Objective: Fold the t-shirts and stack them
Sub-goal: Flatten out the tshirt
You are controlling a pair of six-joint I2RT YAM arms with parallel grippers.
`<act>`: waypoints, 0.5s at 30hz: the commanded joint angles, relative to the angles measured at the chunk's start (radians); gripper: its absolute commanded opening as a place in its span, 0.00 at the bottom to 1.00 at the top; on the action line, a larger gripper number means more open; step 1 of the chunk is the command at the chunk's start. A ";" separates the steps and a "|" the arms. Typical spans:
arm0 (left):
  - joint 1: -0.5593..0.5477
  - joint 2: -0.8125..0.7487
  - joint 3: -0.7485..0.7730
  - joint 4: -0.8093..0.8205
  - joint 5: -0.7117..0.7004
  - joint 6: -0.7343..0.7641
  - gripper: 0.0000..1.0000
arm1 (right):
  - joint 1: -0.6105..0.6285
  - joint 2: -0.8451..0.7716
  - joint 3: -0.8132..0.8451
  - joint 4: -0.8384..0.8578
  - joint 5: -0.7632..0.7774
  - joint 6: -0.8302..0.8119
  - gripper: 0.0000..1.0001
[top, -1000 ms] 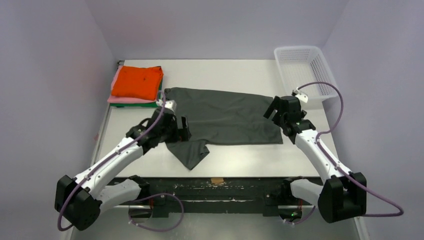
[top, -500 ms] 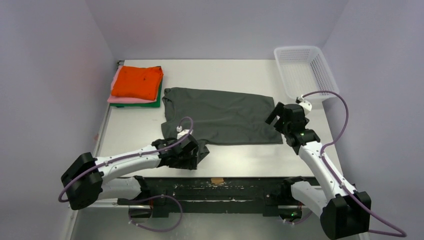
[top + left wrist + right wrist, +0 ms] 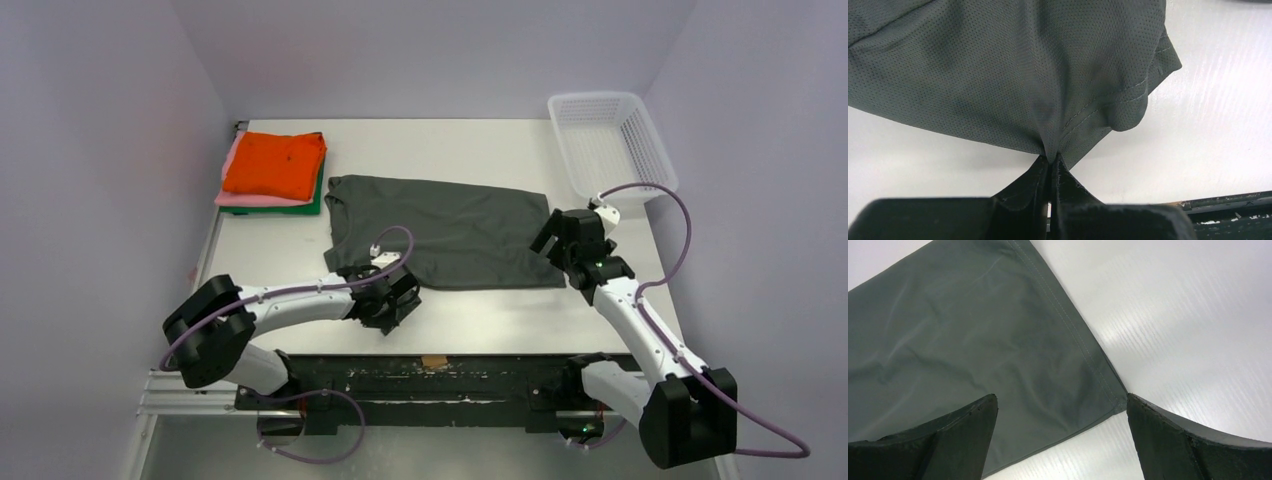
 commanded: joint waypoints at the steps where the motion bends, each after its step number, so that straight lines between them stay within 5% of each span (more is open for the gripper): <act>1: -0.007 0.021 -0.011 -0.056 -0.076 -0.068 0.00 | -0.013 0.014 0.008 -0.031 0.077 0.040 0.99; 15: -0.006 -0.432 -0.108 -0.297 -0.303 -0.142 0.00 | -0.032 -0.053 -0.086 -0.215 0.004 0.126 0.92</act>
